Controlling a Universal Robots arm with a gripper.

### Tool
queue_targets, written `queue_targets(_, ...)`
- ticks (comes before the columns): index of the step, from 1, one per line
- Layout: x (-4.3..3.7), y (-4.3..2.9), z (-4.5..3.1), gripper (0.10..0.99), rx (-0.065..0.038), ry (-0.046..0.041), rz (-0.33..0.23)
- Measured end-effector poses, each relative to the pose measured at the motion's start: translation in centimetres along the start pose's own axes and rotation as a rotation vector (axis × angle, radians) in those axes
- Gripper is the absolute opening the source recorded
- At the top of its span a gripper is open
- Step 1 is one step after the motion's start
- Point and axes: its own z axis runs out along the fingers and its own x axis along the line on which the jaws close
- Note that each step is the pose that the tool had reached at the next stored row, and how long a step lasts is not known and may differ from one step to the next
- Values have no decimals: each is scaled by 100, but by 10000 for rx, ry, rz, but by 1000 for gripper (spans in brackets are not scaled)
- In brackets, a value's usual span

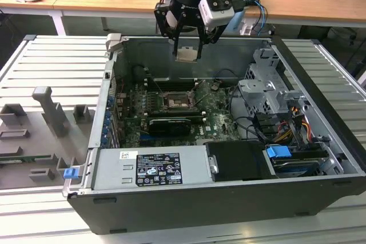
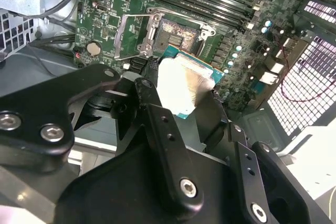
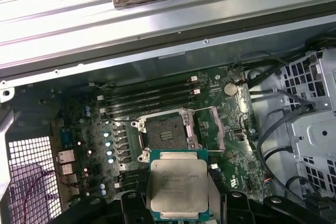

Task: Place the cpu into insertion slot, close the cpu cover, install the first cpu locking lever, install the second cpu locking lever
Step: 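Place the cpu into insertion slot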

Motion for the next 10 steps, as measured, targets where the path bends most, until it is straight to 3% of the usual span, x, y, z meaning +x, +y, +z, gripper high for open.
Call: queue_targets(10, 15, -5, 24, 525, -6, -35, 403)
